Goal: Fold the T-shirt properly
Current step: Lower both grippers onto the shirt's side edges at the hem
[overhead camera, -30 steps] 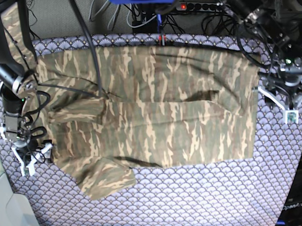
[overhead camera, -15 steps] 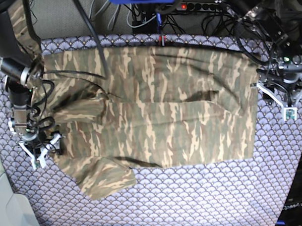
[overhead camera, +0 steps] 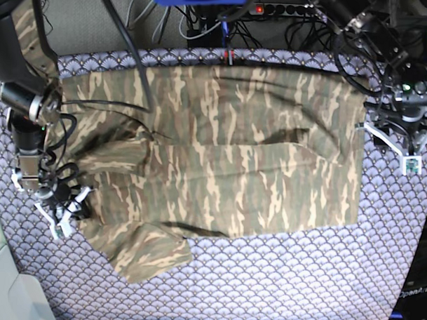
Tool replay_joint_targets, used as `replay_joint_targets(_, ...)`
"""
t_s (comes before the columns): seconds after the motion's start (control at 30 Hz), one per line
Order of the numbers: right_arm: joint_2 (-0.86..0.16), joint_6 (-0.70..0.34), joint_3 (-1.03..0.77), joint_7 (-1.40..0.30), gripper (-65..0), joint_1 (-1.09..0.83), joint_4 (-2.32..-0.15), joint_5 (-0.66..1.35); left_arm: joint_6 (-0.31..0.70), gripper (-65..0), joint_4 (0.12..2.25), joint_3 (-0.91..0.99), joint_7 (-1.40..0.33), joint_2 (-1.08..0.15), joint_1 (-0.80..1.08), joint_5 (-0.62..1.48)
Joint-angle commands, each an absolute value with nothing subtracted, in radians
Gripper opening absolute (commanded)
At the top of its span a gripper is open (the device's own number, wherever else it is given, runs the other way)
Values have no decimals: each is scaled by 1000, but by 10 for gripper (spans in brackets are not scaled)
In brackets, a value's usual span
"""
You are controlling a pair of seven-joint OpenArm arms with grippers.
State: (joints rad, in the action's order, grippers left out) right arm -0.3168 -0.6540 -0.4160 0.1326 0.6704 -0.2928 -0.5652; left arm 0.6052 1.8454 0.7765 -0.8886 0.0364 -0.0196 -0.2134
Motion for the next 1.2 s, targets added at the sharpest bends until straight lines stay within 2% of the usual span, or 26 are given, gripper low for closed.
replay_joint_targets(0.0,-332,-664,-417,114,-634,691,-302,-581,599,-360,1854,774,-872,30,-54,-208)
replay_joint_targets(0.17,-329,-664,-424,114,-650,648,-440,-575,598,-338,1814,774,-874,30,-101,-214)
replay_joint_targets(0.3,-311,-664,-484,114,-650,604,-564,-573,598,-221,1799,774,-875,30,-117,-209)
replay_joint_targets(0.4,-309,-687,-518,114,-650,608,-573,-573,601,-168,1801,774,-874,31,-117,-208)
replay_joint_targets(0.57,-309,-698,-521,104,-650,613,-573,-575,607,-164,1807,774,-877,31,-117,-208)
replay_joint_targets(0.67,-309,-698,-521,54,-596,644,-573,-575,607,-164,1807,774,-877,31,-114,-208)
replay_joint_targets(0.93,-329,-698,-521,-10,-358,696,-567,-575,608,-160,1847,774,-877,73,-76,-206)
replay_joint_targets(1.03,-355,-698,-519,-10,-331,737,-469,-576,610,-160,1886,773,-877,102,-65,-206)
replay_joint_targets(1.17,-420,-698,-521,-2,-330,822,-263,-575,610,-160,1910,773,-877,125,-50,-206)
